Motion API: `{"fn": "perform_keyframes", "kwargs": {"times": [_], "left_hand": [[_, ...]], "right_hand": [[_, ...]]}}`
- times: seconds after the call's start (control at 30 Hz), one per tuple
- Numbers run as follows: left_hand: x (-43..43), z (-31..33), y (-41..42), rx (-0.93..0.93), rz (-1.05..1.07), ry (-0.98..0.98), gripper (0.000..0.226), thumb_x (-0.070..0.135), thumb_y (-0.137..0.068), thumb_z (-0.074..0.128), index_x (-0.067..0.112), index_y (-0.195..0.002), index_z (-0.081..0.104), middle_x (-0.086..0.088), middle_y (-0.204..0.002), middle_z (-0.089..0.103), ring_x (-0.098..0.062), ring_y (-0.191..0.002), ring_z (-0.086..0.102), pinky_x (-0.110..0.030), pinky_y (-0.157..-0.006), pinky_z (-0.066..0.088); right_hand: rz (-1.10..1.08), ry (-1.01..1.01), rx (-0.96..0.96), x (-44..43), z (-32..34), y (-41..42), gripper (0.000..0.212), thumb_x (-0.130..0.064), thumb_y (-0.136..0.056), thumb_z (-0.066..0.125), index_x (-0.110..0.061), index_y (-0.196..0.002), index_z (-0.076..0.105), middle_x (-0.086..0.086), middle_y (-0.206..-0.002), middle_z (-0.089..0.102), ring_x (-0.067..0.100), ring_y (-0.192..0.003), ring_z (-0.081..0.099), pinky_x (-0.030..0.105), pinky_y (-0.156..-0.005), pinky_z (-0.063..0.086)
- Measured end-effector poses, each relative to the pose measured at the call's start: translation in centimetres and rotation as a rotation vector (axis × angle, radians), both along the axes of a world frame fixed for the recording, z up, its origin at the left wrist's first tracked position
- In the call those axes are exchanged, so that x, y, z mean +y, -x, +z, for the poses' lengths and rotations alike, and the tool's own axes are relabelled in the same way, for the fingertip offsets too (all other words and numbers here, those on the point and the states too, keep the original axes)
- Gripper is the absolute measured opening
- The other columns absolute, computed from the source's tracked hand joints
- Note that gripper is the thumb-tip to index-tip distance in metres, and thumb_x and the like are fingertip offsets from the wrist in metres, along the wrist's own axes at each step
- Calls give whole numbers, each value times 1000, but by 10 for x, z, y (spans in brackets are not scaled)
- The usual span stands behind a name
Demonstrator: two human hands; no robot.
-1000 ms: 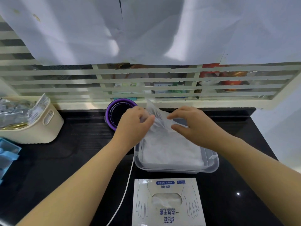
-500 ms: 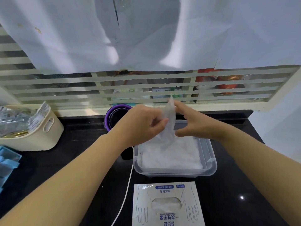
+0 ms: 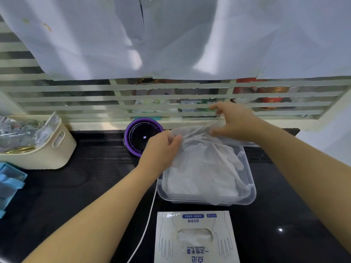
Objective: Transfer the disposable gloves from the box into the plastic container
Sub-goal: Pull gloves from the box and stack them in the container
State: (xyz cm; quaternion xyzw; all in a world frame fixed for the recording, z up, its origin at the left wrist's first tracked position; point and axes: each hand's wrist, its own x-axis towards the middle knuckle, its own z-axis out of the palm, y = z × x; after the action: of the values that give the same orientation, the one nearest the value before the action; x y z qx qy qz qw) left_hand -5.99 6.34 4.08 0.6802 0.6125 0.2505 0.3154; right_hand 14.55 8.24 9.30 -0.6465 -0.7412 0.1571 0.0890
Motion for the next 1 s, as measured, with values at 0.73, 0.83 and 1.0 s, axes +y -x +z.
{"fn": "perform_keyframes", "kwargs": {"times": [0.73,0.83,1.0], "left_hand": [[1,-41,-22,746,-560,-233,37,15,-98,49,18,-134,41,-2,-131,38,-18,-104,53,-27,-79,49],[7,-60,-33,786,-639,87,35,19,-96,55,13,-130,48,-4,-128,40,-25,-105,55,-31,-74,43],[12,-85,-37,846,-661,263,64,32,-88,68,12,-141,37,-9,-135,35,-29,-112,52,-38,-88,48]], "right_hand": [[432,365,-283,-35,-125,36,80,-56,-85,58,-32,-150,17,2,-158,10,27,-140,18,47,-111,27],[447,384,-250,-36,-124,36,76,-51,-87,59,-28,-149,21,0,-157,16,25,-138,23,42,-110,30],[332,326,-400,-37,-125,27,65,-52,-90,52,-25,-145,33,7,-150,31,27,-133,30,40,-108,30]]}}
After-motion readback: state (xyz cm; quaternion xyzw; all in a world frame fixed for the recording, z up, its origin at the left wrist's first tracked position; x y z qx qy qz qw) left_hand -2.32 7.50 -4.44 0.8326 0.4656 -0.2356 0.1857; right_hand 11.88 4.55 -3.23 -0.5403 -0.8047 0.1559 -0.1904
